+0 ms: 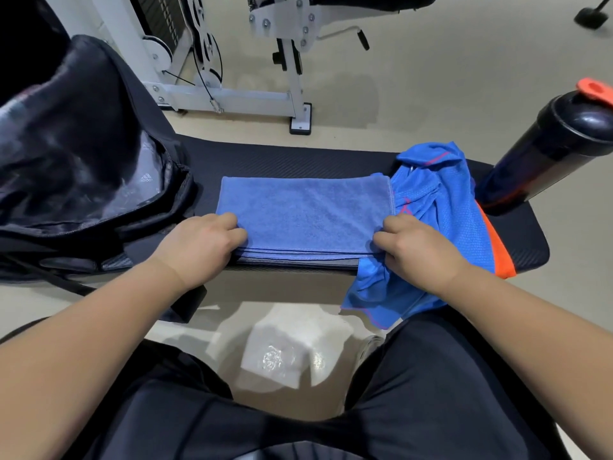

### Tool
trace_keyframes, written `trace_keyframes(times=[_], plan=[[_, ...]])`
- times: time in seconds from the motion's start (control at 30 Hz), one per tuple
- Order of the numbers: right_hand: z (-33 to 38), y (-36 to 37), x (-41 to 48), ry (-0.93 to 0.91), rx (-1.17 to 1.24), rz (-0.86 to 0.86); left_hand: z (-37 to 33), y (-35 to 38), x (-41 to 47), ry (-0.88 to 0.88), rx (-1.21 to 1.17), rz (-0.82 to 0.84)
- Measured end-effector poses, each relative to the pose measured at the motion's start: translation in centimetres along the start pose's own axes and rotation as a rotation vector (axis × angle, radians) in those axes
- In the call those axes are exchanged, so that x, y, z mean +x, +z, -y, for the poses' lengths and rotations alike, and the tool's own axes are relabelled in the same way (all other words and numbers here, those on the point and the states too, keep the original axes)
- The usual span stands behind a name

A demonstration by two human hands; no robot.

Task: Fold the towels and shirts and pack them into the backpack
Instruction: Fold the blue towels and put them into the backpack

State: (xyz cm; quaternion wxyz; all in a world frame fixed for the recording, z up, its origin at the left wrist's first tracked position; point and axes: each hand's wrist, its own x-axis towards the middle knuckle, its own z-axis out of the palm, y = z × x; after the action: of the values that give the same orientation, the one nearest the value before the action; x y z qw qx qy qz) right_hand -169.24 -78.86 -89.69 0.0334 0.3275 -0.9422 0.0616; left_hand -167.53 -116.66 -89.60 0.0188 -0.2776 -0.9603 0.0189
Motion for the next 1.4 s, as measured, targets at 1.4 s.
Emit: trace_keyframes(times=[1.4], plan=[[8.1,4.4,10.6,0.408,0.004,0.219,0.7,-2.0,5.9,-0.865,-0.781,0.103]])
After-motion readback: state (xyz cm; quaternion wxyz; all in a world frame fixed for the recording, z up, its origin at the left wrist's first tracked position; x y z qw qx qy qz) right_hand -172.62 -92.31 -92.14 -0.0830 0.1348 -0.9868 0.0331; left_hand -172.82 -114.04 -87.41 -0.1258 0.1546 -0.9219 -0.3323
